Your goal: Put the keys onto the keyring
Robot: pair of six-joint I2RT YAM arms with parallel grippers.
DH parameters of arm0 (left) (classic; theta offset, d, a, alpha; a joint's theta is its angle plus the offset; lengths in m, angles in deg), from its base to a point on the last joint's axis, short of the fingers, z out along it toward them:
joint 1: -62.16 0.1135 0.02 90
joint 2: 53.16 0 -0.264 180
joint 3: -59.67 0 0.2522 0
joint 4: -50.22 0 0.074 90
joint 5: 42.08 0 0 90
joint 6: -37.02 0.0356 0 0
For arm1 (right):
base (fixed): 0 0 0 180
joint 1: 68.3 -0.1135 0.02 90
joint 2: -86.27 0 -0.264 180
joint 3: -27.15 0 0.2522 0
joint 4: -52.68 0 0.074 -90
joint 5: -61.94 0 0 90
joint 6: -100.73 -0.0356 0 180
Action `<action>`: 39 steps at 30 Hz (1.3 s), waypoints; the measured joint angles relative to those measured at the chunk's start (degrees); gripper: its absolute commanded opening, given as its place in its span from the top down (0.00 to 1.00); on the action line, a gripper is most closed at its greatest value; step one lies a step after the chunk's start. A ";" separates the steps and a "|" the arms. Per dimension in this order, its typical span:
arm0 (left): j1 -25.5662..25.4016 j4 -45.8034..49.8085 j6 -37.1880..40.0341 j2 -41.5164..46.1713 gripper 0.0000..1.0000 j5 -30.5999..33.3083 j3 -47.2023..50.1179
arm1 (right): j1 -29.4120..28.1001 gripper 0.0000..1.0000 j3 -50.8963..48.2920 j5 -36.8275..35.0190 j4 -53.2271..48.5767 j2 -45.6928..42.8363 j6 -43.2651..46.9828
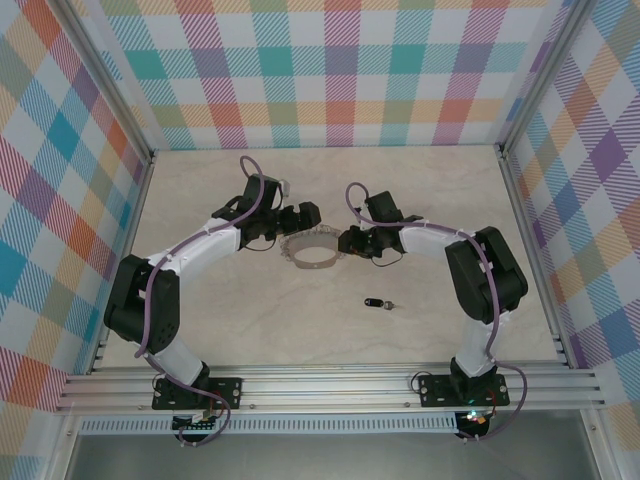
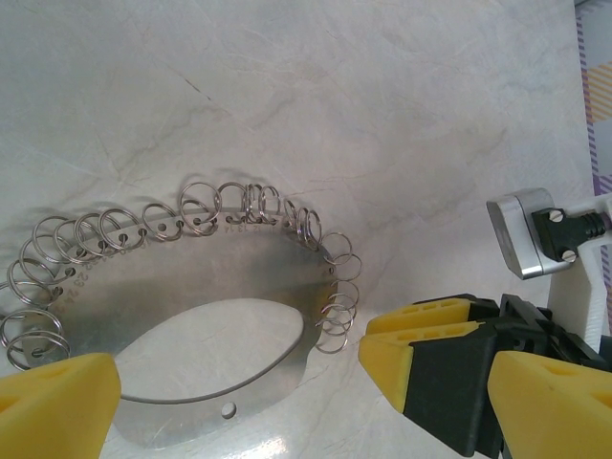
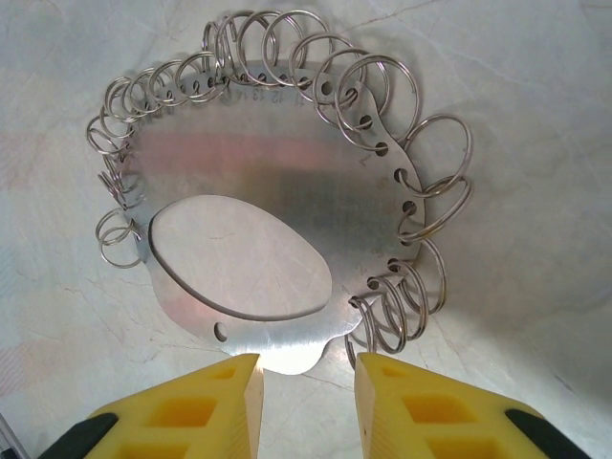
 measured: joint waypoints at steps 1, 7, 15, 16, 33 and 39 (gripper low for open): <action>0.00 0.00 -0.02 0.00 0.01 0.00 0.00 | 0.00 0.69 0.00 0.00 -0.04 0.00 0.02; 0.00 -0.02 0.00 0.00 0.01 -0.02 0.00 | 0.00 0.69 0.00 0.00 -0.26 0.39 0.00; 0.00 -0.90 -0.02 0.00 0.01 -0.02 0.00 | 0.00 0.69 0.13 0.02 -0.33 2.32 0.02; 0.00 -1.14 0.00 0.00 0.01 -0.02 0.00 | 0.00 0.69 0.15 0.02 -0.44 2.51 0.00; 0.00 -1.29 -0.02 0.00 0.01 -0.44 0.02 | -0.11 0.70 1.64 0.57 -0.46 3.17 0.00; 0.00 -1.29 -0.02 0.00 0.01 -0.42 0.02 | -0.44 0.70 2.21 0.72 -0.44 4.28 -0.02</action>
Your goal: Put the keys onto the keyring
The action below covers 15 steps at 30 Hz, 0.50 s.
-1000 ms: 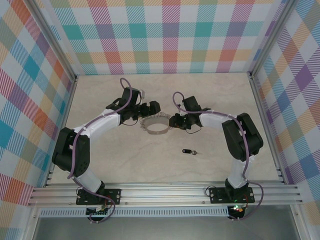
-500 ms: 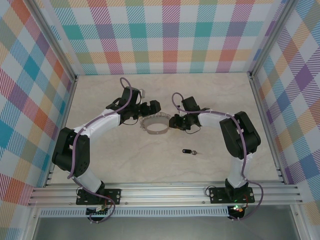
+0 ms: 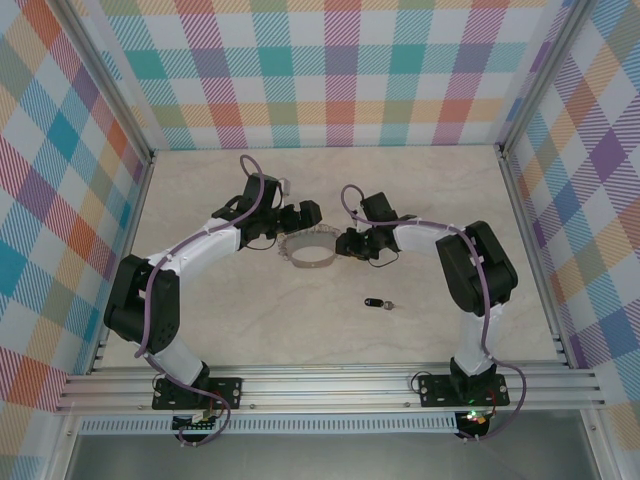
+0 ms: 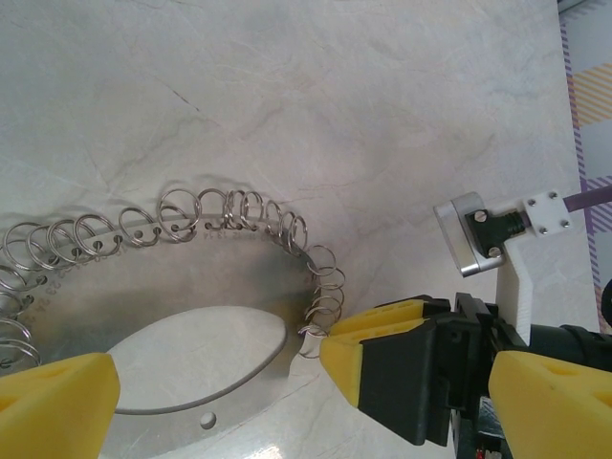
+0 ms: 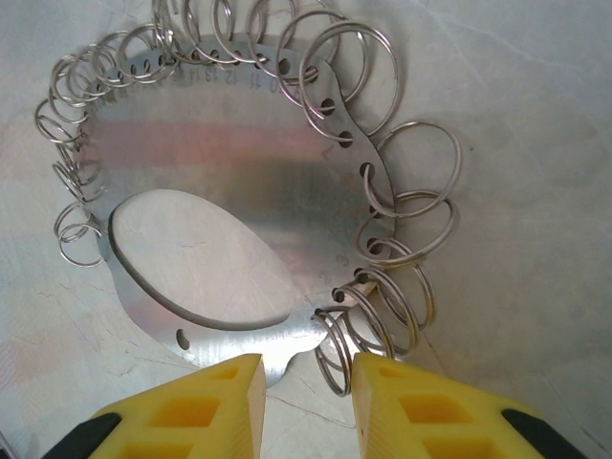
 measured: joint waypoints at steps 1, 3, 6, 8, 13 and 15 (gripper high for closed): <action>0.00 0.00 0.00 0.00 0.01 -0.02 0.00 | -0.02 0.70 0.00 0.02 0.00 0.11 0.00; 0.00 0.00 0.00 0.00 0.01 0.00 0.00 | -0.04 0.70 0.00 0.02 0.00 0.22 0.00; 0.00 -0.02 0.00 0.00 0.01 0.00 0.00 | -0.04 0.70 0.00 0.00 0.00 0.26 0.00; 0.00 -0.13 0.00 0.00 0.01 -0.02 0.00 | -0.04 0.70 0.00 -0.02 0.00 0.26 0.00; 0.00 -1.18 -0.02 0.00 0.01 -0.02 0.00 | -0.09 0.70 0.00 0.00 0.00 0.26 0.00; 0.00 -1.29 -0.02 0.00 0.01 -0.04 0.00 | -0.15 0.70 0.07 0.02 0.00 0.35 -0.02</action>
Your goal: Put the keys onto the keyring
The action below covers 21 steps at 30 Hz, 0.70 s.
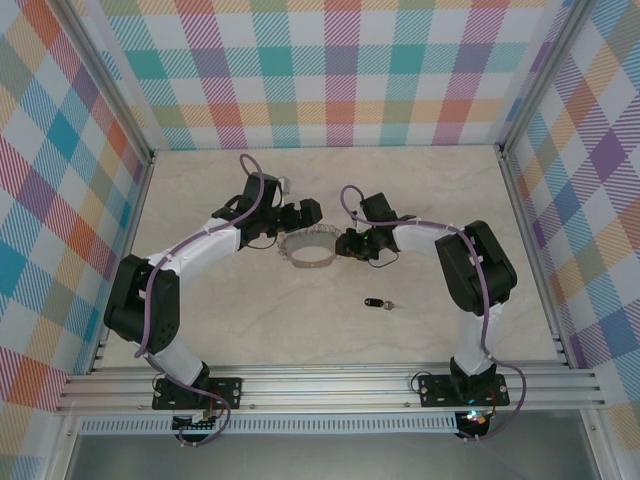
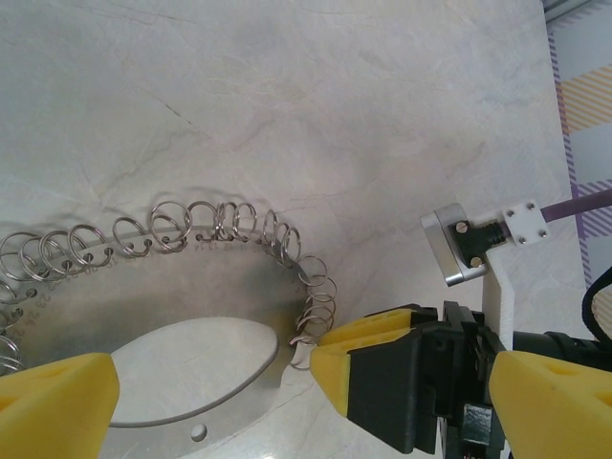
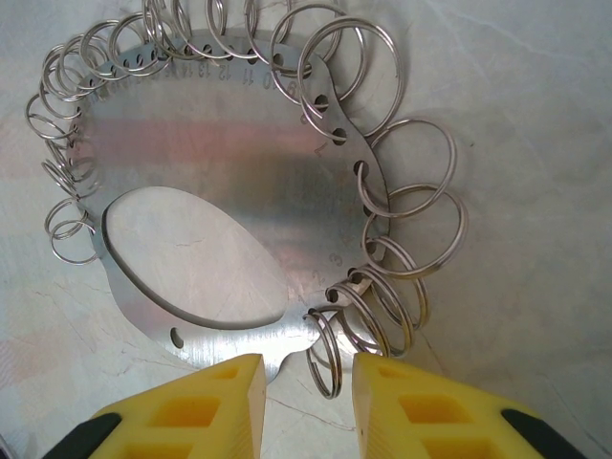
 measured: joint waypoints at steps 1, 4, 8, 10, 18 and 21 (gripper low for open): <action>0.00 0.00 0.00 0.00 0.01 0.00 0.00 | -0.04 0.71 0.11 0.02 0.00 0.15 0.02; 0.00 0.00 0.00 0.00 0.01 0.00 0.02 | -0.15 0.71 0.68 0.26 -0.02 0.68 0.02; 0.00 0.00 0.00 0.00 0.01 0.00 0.02 | -0.48 0.72 1.55 0.46 -0.02 1.42 0.02; 0.00 0.00 -0.02 0.00 0.01 0.00 0.02 | -0.72 0.75 1.66 0.44 -0.02 1.53 0.02; 0.00 0.00 -0.17 0.00 0.01 0.00 0.07 | -0.85 0.87 1.97 0.42 -0.07 2.38 0.00; 0.00 0.00 -0.20 0.00 0.01 0.00 0.11 | -0.85 1.00 2.05 0.39 -0.35 2.38 0.15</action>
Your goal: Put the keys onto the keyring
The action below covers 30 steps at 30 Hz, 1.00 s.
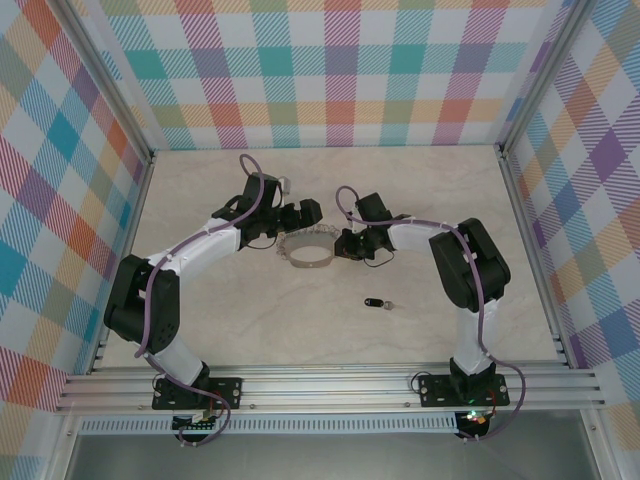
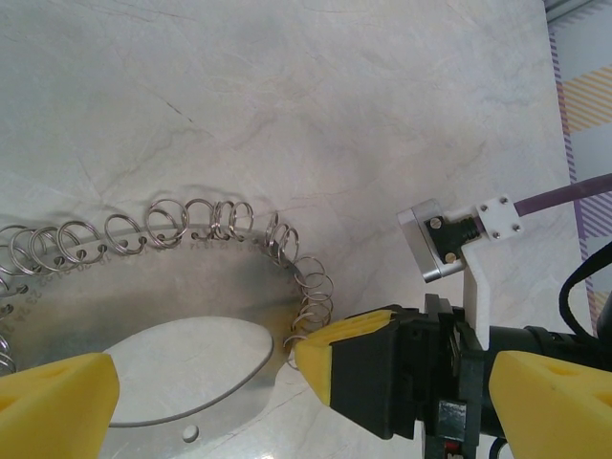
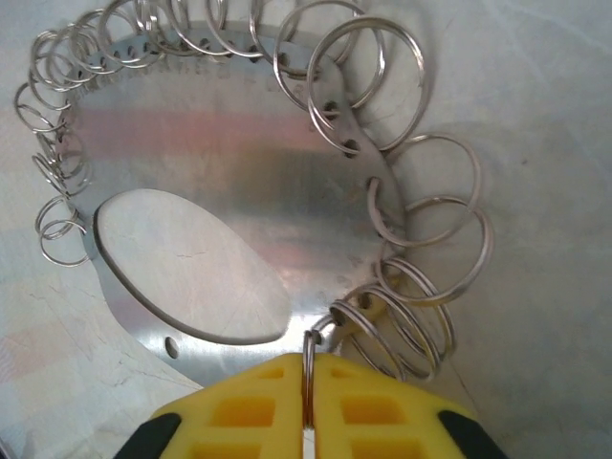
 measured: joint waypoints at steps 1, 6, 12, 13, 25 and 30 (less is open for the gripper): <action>0.00 0.00 0.00 0.00 0.01 0.00 0.00 | 0.00 1.00 0.07 -0.02 -0.13 0.00 -0.09; 0.00 0.07 0.00 0.00 0.01 0.07 0.00 | 0.00 1.00 1.42 -0.20 -2.29 0.00 1.55; 0.00 2.56 0.28 0.00 0.00 0.26 -2.10 | 0.00 1.00 6.32 -0.79 -7.52 -1.84 7.87; 0.00 3.13 0.55 0.00 0.00 0.28 -3.06 | 0.00 1.00 6.99 -0.79 -8.13 -2.95 9.33; 0.24 12.07 8.70 2.14 0.00 -1.16 -18.08 | 4.98 1.00 8.46 8.74 -6.05 -22.49 22.27; 0.72 12.13 11.41 2.56 0.06 -4.24 -19.96 | 7.98 1.00 8.13 14.58 -2.58 -26.29 23.17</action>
